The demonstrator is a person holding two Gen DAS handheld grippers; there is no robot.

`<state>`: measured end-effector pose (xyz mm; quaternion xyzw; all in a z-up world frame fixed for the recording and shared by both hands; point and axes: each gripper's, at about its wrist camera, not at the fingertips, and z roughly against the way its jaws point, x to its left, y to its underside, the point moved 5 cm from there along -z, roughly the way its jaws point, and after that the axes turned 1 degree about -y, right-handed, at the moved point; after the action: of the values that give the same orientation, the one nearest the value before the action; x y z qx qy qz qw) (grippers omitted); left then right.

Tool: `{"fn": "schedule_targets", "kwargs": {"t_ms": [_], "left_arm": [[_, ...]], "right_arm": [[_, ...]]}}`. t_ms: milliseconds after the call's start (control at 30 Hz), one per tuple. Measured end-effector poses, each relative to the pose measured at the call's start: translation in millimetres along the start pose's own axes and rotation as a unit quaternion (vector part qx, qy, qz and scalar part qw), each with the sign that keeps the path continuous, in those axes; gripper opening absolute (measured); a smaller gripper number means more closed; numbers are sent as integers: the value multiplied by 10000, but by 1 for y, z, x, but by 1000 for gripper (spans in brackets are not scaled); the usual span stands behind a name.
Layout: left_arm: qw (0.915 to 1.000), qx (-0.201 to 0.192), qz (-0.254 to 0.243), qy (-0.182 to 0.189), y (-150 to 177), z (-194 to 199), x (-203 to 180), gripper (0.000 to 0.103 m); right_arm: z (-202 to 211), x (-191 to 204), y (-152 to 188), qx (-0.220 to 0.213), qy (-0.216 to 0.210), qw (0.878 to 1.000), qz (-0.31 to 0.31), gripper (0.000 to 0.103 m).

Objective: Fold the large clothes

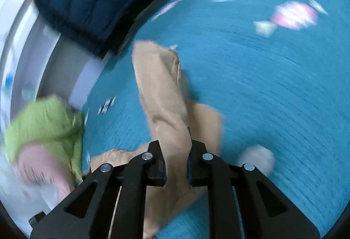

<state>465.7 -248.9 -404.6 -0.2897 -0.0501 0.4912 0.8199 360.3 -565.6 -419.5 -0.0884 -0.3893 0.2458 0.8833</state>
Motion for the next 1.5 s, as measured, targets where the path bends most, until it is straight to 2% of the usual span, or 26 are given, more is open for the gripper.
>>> {"fn": "schedule_targets", "kwargs": {"t_ms": [67,133,167,233,367,400,433,467,533,567,600,667,767,833,900,967,1000,1067,1167,1267,1367,1433,1467,1500], "left_arm": [[9998,167,-78,101,2,-9,-17,65],[9989,434,-153,124,9,-27,-29,65],[9982,566,-154,136,10,-36,-31,65],[9965,828,-118,95,18,-55,-32,65],[9959,883,90,166,21,-65,-26,65],[9956,911,88,176,21,-66,-26,65],[9955,929,56,173,21,-66,-27,65],[9954,939,37,177,21,-66,-28,65],[9953,888,144,347,18,-57,-27,65],[9950,823,232,517,18,-51,-26,65],[9941,687,380,751,16,-40,-23,65],[9928,396,518,1008,11,-15,-17,65],[9947,-15,602,831,9,26,9,67],[9953,-170,834,457,12,54,47,67],[9939,-345,1052,29,16,78,84,67],[9899,-459,1283,-386,24,104,124,67],[9871,-478,1383,-645,30,115,144,67],[9790,-471,1622,-1144,44,137,186,67],[9656,-427,2119,-1443,65,160,234,67],[9575,-361,2354,-1626,84,175,264,67],[9531,-327,2507,-1662,95,178,276,67],[9521,-296,2580,-1612,98,177,277,67],[9528,-315,2564,-1594,98,177,276,67],[9538,-343,2537,-1573,97,178,274,67]], "right_arm": [[6,-23,6,-18,-7,9993,-363,20],[12,-40,8,-133,-160,9965,-815,34],[17,-44,8,-237,-221,9951,-931,47],[19,-50,1,-363,-401,9925,-1097,61],[-2,-63,-21,-354,-646,9859,-1501,63],[-11,-66,-27,-295,-653,9850,-1571,52],[-15,-63,-33,-333,-755,9851,-1508,35],[-14,-56,-38,-393,-698,9876,-1352,9],[2,-30,-45,-641,-659,9912,-950,8],[18,1,-48,-861,-787,9922,-436,8],[32,15,-44,-969,-799,9920,-104,8],[57,77,-36,-1214,-1077,9837,770,8],[76,155,1,-1237,-1586,9642,1727,8],[78,198,30,-1082,-1923,9512,2156,8],[72,244,74,-869,-2200,9349,2644,8],[55,284,126,-471,-2509,9198,2980,9],[45,295,144,-274,-2581,9163,3051,9],[17,319,204,200,-2625,9047,3351,10],[-32,328,278,902,-2347,8907,3788,11],[-74,317,330,1552,-1956,8821,3994,13],[-113,295,369,2190,-1374,8733,4129,27],[-112,291,378,2350,-1311,8714,4101,33],[-106,292,375,2350,-1458,8711,4059,43],[-98,292,373,2343,-1540,8713,4027,61]]}}
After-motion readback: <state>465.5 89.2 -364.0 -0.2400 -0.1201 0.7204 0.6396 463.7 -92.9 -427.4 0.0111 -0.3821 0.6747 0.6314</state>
